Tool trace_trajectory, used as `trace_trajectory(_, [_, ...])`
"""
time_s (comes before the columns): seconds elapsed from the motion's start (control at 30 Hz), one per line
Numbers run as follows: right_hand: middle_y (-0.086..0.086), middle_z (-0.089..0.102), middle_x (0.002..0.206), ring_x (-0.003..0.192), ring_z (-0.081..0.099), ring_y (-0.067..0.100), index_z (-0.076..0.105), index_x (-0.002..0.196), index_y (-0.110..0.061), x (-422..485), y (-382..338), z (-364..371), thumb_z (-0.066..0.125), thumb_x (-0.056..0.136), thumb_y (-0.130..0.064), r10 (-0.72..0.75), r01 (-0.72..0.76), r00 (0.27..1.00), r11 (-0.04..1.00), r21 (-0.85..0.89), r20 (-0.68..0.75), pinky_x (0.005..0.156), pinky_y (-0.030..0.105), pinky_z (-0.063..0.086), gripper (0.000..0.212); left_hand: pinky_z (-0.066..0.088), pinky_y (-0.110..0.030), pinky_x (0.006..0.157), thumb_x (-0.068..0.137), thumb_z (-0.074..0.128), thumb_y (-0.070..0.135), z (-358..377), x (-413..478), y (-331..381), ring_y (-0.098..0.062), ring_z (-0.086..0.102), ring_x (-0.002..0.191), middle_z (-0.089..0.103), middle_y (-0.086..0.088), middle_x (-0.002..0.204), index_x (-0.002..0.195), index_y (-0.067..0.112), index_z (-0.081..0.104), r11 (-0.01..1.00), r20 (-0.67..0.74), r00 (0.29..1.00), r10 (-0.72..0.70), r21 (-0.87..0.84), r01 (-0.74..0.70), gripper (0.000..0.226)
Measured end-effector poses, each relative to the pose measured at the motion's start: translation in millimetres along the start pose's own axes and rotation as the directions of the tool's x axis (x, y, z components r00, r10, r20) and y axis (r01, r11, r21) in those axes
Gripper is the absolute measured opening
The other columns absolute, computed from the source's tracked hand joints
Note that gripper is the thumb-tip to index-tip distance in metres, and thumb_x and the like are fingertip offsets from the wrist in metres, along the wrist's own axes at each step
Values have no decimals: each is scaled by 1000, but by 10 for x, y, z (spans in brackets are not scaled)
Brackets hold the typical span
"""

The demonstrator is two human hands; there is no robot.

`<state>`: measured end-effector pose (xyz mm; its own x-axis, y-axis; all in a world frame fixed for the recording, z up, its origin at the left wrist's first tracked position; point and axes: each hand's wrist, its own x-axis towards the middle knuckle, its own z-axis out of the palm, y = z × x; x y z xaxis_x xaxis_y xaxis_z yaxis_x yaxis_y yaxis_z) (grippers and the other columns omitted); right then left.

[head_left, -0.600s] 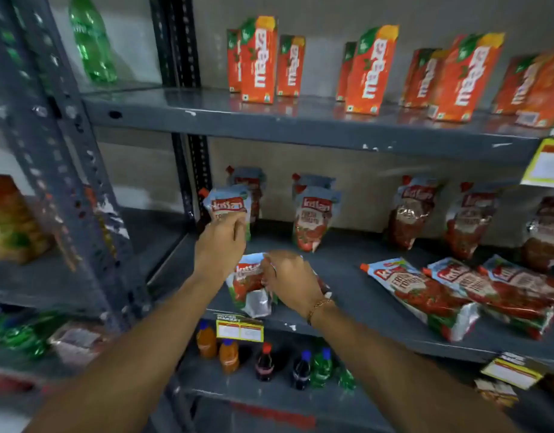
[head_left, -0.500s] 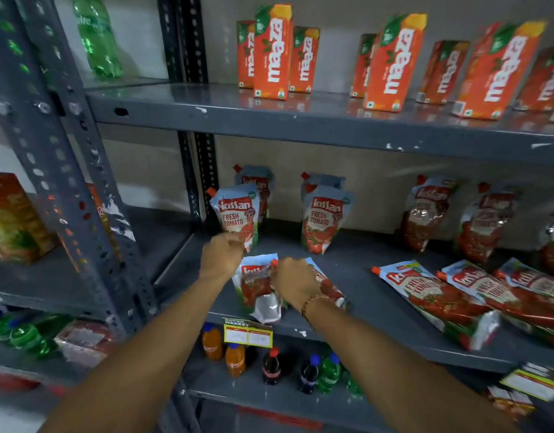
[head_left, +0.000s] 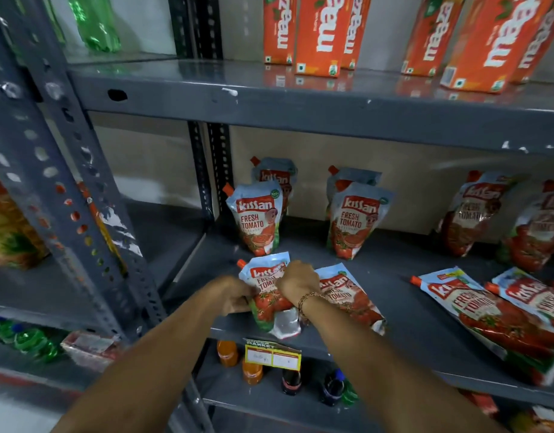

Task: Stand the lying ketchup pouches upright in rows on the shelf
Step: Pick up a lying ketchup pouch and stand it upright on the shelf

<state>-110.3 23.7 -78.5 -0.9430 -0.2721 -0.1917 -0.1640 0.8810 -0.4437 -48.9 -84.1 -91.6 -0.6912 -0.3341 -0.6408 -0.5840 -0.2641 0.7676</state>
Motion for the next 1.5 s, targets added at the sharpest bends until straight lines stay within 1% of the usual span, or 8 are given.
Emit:
trace_trajectory(0.27, [19,69,102,93,63,33,60,95,0,-106,33,-111,48,93,-27,-188,265,942,925,273,-276,63,28,39,30,56,-15,52,83,65,-5,-205,-148,371,-13,62,72,64,-7,83,80,8,57,875,-25,877,480,89,-476,15])
trace_trajectory(0.4, [8,66,111,97,62,15,53,114,-11,-144,28,-80,58,88,-25,-160,354,925,696,625,-346,79,32,54,29,57,-16,63,83,64,-7,-301,-144,401,-14,62,78,65,-4,89,94,11,60,761,-7,762,648,56,-646,21])
trace_trajectory(0.67, [10,63,123,110,61,21,46,117,-8,-109,106,18,68,82,-21,-167,195,980,686,701,-109,83,28,51,43,55,-37,83,89,62,18,-324,56,17,-24,62,96,64,-12,95,76,14,52,858,-130,851,509,149,-491,17])
trace_trajectory(0.83, [2,61,119,107,56,13,45,118,-11,-107,195,-127,71,78,-30,-204,208,975,731,650,-83,87,27,50,52,58,-31,66,93,39,53,-245,-162,133,-25,68,61,72,-15,73,70,4,56,658,-209,935,288,752,-35,57])
trace_trajectory(0.97, [12,51,132,124,44,31,36,135,-18,-77,407,-229,24,89,-54,-190,213,976,926,312,-104,104,47,39,60,57,-24,50,99,41,31,50,-344,167,-22,67,60,68,-16,71,83,-1,58,750,3,998,-65,660,47,40])
trace_trajectory(1.1, [16,40,144,130,35,42,38,137,-15,67,728,-265,21,84,-56,179,-178,984,981,-81,13,109,53,26,69,52,-32,85,100,42,26,490,-332,131,-35,63,112,62,-28,123,124,-9,51,934,199,967,-156,349,79,44])
trace_trajectory(1.23, [15,52,135,120,52,33,50,128,-8,47,880,-345,46,76,-39,238,-240,969,970,26,64,100,39,46,60,44,-38,101,96,52,25,793,-184,55,-36,55,121,60,-26,120,134,-6,42,972,260,947,-190,188,143,50])
trace_trajectory(1.5, [22,54,129,117,53,38,52,117,2,-73,924,-495,43,89,-12,282,-245,953,933,262,-113,95,39,46,33,53,-36,76,88,56,-7,1047,-73,72,-22,62,83,64,-12,85,90,-1,60,999,185,983,-3,-50,13,7])
